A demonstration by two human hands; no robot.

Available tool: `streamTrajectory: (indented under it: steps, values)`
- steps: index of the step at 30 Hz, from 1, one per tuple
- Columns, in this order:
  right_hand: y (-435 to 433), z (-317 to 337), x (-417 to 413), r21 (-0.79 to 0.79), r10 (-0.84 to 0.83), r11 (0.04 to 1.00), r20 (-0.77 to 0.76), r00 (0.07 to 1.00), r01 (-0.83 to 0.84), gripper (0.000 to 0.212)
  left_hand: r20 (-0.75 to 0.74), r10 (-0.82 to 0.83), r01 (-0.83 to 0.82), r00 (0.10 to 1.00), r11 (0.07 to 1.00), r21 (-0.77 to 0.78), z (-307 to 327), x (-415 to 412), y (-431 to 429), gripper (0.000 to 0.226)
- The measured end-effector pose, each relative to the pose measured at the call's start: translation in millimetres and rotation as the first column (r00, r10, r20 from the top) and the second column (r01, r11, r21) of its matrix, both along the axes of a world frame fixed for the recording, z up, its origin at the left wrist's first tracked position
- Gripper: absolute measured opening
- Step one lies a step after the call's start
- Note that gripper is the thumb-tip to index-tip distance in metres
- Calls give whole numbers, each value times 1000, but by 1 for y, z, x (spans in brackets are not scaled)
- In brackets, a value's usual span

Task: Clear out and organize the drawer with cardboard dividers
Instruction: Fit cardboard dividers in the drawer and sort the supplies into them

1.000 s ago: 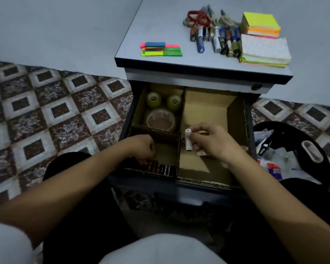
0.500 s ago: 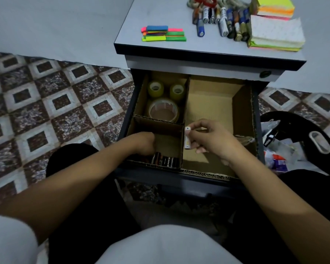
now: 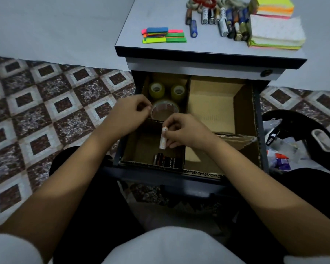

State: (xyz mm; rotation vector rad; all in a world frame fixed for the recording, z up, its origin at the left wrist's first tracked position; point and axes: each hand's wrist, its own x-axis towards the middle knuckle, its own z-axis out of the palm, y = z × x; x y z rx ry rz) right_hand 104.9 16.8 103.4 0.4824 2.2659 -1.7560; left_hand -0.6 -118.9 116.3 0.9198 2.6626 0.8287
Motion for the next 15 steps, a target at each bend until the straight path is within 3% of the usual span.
streamTrajectory:
  steps: [3,6,9,15]
  values:
    - [-12,-9,-9,280,176,945,0,984,-169,15,-210,32,-14,977,996,87,-20,-6,-5,24]
    - [-22,-17,-19,449,286,852,34,958,-270,18,-177,67,-53,982,995,81,-46,-6,-10,38]
    - [-30,-28,-30,472,306,824,99,947,-315,19,-92,118,-111,989,991,74,-56,-3,-9,48]
    - [-36,-48,-37,438,280,836,181,943,-332,20,-31,135,-131,990,986,99,-58,-5,-8,48]
